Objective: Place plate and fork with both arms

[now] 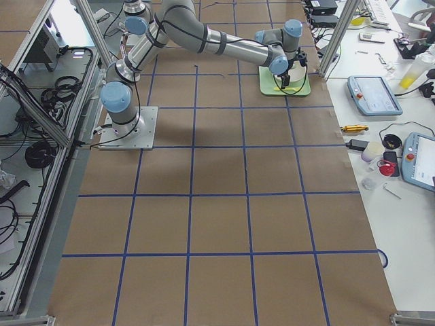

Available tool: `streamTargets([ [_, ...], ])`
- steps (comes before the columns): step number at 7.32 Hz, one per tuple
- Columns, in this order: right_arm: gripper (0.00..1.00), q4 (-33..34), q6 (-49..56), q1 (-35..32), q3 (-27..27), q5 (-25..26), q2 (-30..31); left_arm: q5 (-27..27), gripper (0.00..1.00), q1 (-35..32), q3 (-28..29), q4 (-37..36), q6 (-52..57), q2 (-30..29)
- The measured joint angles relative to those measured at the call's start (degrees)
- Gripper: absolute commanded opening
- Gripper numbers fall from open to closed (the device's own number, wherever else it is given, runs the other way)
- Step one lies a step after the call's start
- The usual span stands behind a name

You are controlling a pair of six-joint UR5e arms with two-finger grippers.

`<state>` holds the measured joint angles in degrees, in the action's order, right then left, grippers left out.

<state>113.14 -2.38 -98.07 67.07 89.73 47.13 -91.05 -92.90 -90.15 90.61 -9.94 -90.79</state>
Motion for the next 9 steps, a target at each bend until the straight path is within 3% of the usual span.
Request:
streamTargets([
  [5, 1.00, -7.12, 0.96, 0.36, 20.96, 4.22, 28.08, 0.00, 1.00, 0.00, 0.03, 0.00, 0.00, 0.11],
  [9, 1.00, -21.44, 1.16, 1.23, 23.45, 3.81, 40.54, 0.00, 1.00, 0.00, -0.04, 0.08, 0.21, 0.65],
])
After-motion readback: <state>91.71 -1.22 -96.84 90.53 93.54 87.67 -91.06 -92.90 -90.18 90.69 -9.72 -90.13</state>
